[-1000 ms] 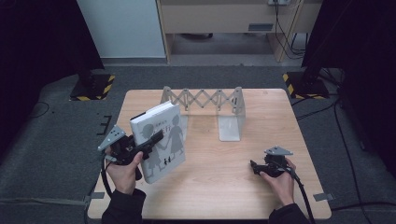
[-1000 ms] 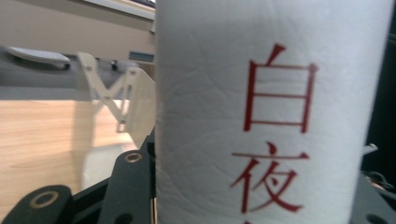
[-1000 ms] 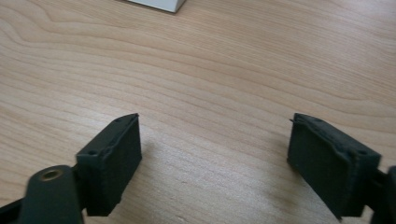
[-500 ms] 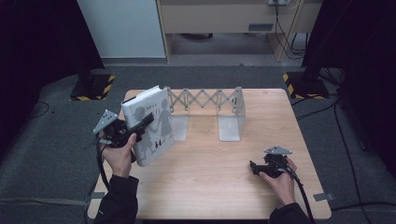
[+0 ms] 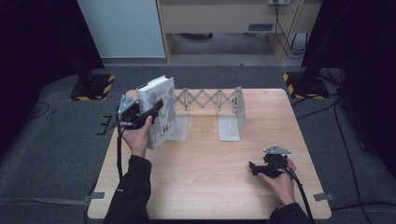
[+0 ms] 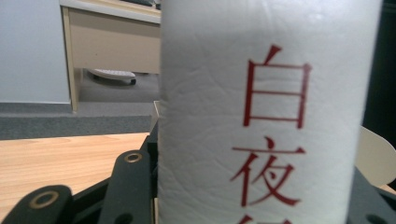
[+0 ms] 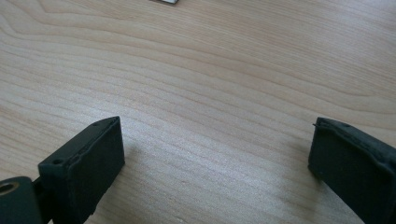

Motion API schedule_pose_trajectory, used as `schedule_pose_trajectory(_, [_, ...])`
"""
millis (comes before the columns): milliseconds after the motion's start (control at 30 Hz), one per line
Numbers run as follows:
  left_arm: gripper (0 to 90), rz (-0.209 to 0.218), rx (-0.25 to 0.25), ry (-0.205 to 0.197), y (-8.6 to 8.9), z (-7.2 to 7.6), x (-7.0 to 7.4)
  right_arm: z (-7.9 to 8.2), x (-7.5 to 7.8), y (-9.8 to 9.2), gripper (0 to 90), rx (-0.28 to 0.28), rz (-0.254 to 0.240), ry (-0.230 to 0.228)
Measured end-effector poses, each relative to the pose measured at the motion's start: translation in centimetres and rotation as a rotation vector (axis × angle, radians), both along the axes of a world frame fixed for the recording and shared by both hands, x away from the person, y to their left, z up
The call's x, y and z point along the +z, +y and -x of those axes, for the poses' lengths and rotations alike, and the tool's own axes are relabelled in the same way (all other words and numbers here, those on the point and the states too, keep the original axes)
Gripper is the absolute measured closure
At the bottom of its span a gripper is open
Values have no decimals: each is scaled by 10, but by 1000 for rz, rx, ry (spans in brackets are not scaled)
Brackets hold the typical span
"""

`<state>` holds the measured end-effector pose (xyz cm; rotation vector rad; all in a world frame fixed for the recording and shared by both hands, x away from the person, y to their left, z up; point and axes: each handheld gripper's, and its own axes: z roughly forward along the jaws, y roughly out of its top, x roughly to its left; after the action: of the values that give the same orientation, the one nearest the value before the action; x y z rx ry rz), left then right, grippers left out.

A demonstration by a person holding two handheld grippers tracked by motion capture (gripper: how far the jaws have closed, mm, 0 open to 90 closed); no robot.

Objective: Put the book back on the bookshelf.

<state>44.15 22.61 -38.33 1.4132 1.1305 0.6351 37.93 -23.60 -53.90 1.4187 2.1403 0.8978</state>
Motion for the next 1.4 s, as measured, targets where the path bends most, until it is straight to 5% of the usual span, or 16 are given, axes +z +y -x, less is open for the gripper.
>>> schedule_pose_trajectory(567, [513,-43,46,11,-31,-17,-26,0,0,0,38,1,1,-4])
schedule_pose_trajectory(767, [513,-102,26,35,-36,-15,-41,0,0,0,38,1,1,-3])
schedule_pose_trajectory(1167, [507,-171,-34,18,-29,11,-51,0,0,0,37,3,0,2])
schedule_pose_trajectory(1400, [508,-157,-36,50,-11,32,-60,0,0,0,36,5,3,0])
